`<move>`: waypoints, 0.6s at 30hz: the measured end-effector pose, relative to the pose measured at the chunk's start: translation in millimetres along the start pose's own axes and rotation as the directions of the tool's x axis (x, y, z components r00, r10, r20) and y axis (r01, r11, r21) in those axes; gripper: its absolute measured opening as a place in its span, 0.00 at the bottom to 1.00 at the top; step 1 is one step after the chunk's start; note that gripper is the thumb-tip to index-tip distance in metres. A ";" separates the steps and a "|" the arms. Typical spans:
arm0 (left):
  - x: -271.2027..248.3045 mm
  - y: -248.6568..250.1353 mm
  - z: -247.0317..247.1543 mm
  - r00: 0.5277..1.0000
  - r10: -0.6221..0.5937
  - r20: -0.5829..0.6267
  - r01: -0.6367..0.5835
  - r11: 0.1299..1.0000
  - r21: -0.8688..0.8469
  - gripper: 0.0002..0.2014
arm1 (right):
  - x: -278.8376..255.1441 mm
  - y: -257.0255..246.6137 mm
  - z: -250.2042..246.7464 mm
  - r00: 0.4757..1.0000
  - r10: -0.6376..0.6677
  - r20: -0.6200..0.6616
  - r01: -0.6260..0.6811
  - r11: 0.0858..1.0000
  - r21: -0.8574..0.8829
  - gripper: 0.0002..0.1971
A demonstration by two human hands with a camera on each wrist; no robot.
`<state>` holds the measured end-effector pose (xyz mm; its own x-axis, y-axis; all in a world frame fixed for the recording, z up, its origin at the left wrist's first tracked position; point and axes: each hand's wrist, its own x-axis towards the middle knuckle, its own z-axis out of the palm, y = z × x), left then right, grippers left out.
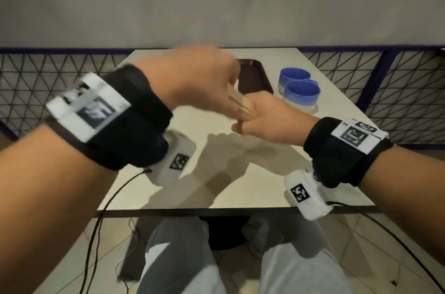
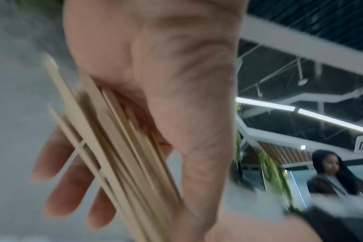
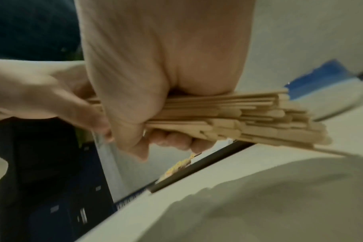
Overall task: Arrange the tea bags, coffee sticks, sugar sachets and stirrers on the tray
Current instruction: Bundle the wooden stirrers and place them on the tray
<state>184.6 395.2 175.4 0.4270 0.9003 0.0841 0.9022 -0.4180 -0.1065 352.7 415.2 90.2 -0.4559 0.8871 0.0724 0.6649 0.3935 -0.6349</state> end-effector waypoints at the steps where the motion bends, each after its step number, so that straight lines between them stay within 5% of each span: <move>1: -3.8 -4.8 -18.8 0.993 -0.033 -0.109 0.030 0.999 -0.029 0.28 | 1.8 -4.1 -1.3 0.999 -0.001 -0.049 0.006 0.995 0.101 0.10; 4: -9.8 -12.5 -55.0 0.869 -0.058 -0.491 0.001 0.993 -0.115 0.29 | 5.5 -22.0 0.2 0.976 -0.001 -0.218 0.074 0.942 0.326 0.11; 6: -7.5 -2.6 -58.0 0.806 -0.032 -0.591 -0.123 0.968 -0.220 0.27 | 5.4 -34.8 8.1 0.955 0.015 -0.296 0.139 0.860 0.491 0.07; 9: 5.0 12.8 -36.1 0.888 -0.116 -0.446 -0.122 0.874 -0.470 0.26 | 0.8 -33.2 35.4 0.959 0.077 -0.272 0.106 0.794 0.599 0.08; 12: 8.1 20.3 5.7 0.936 -0.111 -0.333 -0.026 0.924 -0.382 0.23 | -10.1 -17.2 66.7 0.965 0.217 -0.147 -0.060 0.730 0.681 0.10; 18: 3.6 11.0 -0.4 0.850 -0.143 -0.506 -0.125 0.880 -0.458 0.15 | -9.1 -20.2 55.8 0.973 0.156 -0.168 -0.001 0.735 0.678 0.10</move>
<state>196.1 393.8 174.9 0.2651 0.7638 0.5885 0.7684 -0.5360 0.3496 310.5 385.7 59.4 -0.2409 0.9653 0.1006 0.0874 0.1248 -0.9883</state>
